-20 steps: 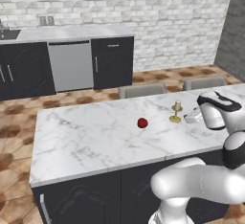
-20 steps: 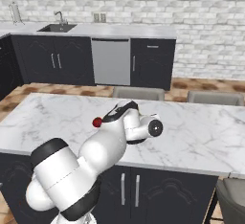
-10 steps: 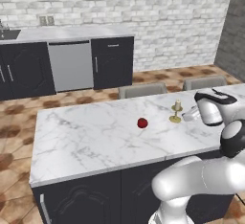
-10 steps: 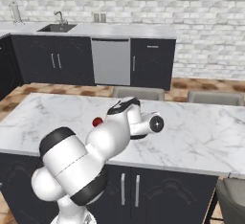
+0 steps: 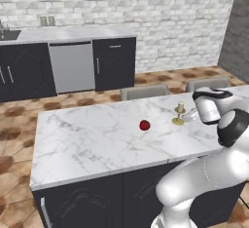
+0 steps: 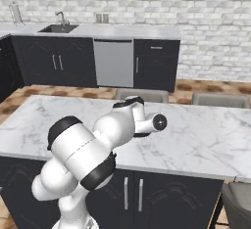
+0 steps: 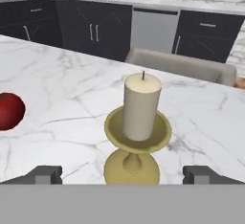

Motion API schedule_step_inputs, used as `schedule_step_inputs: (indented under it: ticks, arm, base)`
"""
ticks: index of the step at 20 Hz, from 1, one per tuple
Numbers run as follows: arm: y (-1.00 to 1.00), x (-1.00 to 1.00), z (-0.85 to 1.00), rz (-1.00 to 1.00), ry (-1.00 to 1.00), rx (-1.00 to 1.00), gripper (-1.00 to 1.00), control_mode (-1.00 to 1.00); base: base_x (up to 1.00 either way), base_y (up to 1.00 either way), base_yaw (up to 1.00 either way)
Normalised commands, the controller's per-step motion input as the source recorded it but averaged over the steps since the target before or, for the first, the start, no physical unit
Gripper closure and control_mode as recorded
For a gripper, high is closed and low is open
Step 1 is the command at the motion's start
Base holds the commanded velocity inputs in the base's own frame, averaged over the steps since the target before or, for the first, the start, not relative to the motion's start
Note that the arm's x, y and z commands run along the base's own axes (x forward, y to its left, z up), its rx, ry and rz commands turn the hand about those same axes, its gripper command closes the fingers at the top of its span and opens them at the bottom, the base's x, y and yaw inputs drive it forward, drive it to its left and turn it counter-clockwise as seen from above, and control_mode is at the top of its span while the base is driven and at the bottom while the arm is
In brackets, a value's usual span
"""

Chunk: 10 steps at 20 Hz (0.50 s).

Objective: Pick the candle and candle from the dining table and place them in the open cabinet. Close the cabinet after placing the objects.

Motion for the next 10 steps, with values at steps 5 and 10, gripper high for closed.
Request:
schedule_step_inputs:
  ticks: [5, 10]
  arm:
    - [0.00, 0.22, -0.21, 0.00, 0.03, 0.00, -1.00, -1.00]
    - [0.00, 0.20, -0.24, 0.00, 0.03, 0.00, -1.00, -1.00]
  base:
    - [0.00, 0.00, 0.00]
    - [0.00, 0.00, 0.00]
